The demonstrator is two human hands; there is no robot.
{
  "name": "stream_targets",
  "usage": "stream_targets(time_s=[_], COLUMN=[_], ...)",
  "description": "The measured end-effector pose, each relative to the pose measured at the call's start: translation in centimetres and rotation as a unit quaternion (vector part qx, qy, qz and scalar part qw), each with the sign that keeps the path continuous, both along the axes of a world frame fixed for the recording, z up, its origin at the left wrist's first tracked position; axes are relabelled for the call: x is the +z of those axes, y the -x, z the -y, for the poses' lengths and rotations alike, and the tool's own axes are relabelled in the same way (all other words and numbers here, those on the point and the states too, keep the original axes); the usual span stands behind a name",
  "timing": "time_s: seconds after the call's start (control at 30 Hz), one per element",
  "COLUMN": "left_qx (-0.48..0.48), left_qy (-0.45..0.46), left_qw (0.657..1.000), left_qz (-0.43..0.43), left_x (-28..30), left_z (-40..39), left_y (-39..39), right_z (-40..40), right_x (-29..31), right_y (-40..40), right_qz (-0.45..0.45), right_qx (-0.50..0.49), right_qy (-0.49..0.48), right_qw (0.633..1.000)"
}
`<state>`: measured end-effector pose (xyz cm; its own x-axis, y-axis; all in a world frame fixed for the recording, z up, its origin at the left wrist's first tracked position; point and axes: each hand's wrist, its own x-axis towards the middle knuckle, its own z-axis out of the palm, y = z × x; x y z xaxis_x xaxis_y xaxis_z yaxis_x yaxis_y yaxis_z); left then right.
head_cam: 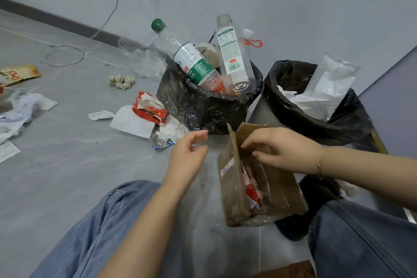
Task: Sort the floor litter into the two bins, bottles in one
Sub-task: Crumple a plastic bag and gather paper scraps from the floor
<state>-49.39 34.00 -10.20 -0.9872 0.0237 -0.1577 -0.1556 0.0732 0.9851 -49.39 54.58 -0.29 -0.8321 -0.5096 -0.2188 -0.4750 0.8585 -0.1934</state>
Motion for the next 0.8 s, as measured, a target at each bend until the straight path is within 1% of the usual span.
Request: stream_targets(time_s=[0.07, 0.13, 0.17, 0.23, 0.3, 0.37, 0.5, 0.57, 0.67, 0.77, 0.8], left_qx=[0.062, 0.104, 0.109, 0.089, 0.074, 0.099, 0.217, 0.263, 0.275, 0.233, 0.222], left_qy=[0.021, 0.075, 0.120, 0.223, 0.286, 0.281, 0.192, 0.167, 0.193, 0.285, 0.302], left_qw=[0.998, 0.991, 0.986, 0.969, 0.951, 0.945, 0.927, 0.917, 0.911, 0.905, 0.905], left_qz=[0.007, 0.025, 0.038, 0.064, 0.090, 0.133, 0.237, 0.250, 0.239, 0.213, 0.203], left_x=[-0.8, -1.9, -2.8, -4.9, -6.8, -8.0, -8.9, -9.3, -10.2, -10.7, -10.9], left_z=[2.1, 4.2, 5.0, 6.0, 6.2, 6.0, 5.1, 4.7, 4.6, 4.4, 4.4], left_y=[1.7, 3.4, 4.2, 5.7, 6.9, 7.9, 9.4, 10.1, 10.8, 11.0, 11.1], right_z=[1.3, 2.8, 3.6, 5.0, 6.2, 7.1, 8.7, 9.0, 9.0, 8.8, 8.9], right_x=[0.0, 0.0, -0.2, -0.8, -1.6, -2.6, -4.0, -4.6, -5.1, -5.3, -5.4], right_y=[0.9, 2.0, 2.5, 3.5, 4.4, 5.2, 6.8, 7.7, 8.8, 9.4, 9.4], right_qz=[-0.002, 0.008, 0.013, 0.032, 0.055, 0.064, 0.069, 0.069, 0.068, 0.070, 0.070], right_qx=[0.015, 0.031, 0.041, 0.059, 0.071, 0.084, 0.102, 0.095, 0.075, 0.064, 0.064], right_qy=[0.017, 0.014, 0.006, -0.024, -0.050, -0.064, -0.077, -0.076, -0.073, -0.076, -0.078], right_qw=[1.000, 0.999, 0.999, 0.997, 0.995, 0.992, 0.989, 0.990, 0.992, 0.993, 0.992])
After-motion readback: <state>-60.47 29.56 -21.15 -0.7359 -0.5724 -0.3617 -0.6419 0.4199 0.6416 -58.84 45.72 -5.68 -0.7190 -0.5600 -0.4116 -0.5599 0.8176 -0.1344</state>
